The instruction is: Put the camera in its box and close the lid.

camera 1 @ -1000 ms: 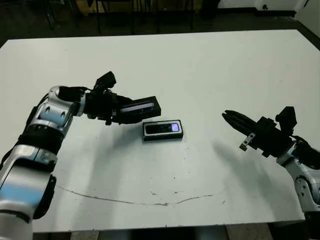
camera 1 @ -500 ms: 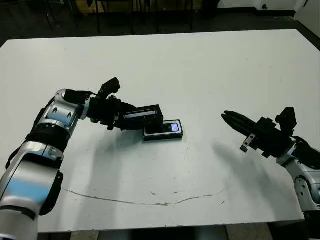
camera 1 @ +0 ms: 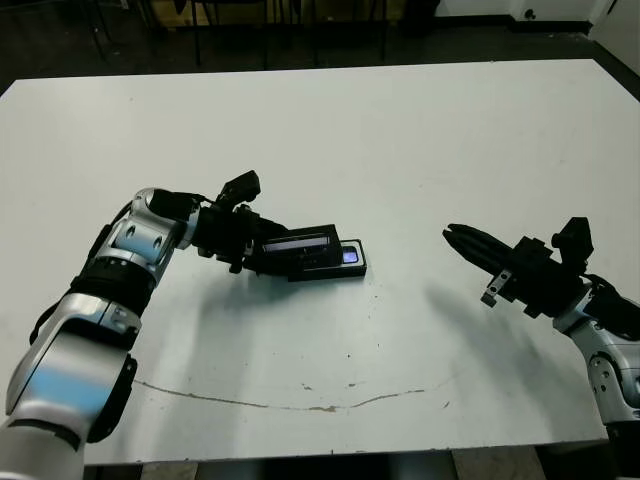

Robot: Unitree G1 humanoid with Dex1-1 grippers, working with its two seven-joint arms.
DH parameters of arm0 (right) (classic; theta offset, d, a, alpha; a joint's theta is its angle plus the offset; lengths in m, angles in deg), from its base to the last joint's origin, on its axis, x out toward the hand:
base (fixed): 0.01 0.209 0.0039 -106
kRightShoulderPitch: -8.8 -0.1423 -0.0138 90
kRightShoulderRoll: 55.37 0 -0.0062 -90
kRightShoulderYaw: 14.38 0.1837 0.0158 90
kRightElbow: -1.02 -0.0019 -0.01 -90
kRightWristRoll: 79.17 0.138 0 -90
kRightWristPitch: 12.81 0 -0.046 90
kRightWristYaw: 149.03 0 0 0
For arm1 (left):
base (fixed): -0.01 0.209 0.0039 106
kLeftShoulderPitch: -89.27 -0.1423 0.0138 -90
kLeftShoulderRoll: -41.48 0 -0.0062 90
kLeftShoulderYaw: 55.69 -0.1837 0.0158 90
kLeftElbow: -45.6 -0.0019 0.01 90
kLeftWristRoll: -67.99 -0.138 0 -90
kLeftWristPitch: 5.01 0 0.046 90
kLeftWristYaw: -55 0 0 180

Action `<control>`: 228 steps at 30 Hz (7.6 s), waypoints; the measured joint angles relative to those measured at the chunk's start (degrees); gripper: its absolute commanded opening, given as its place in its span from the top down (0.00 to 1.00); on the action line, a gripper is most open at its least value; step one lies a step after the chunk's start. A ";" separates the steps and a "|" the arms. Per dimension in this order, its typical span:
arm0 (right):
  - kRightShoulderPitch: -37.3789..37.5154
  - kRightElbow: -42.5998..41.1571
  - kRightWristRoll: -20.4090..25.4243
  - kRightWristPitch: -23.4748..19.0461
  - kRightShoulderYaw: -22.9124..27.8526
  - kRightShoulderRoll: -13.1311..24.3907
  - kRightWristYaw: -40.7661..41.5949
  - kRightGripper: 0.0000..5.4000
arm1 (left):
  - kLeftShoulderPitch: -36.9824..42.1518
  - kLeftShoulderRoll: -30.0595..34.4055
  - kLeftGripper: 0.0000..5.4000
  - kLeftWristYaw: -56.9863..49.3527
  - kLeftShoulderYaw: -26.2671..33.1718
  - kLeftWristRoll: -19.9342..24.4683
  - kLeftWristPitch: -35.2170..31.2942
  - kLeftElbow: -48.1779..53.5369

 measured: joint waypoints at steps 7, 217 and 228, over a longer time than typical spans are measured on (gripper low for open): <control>0.02 0.96 0.09 1.29 0.03 -0.19 0.66 1.00 | -1.66 1.04 0.49 -0.24 -0.83 0.23 -3.04 5.40; 5.12 -8.58 1.01 -0.07 0.48 -2.55 -6.30 1.00 | -32.78 -8.27 1.00 -58.65 1.58 -0.80 -30.21 66.61; 3.37 -19.76 -3.29 -10.18 1.62 -4.85 -25.08 1.00 | -34.87 -6.78 1.00 -60.54 15.66 2.88 -18.17 73.64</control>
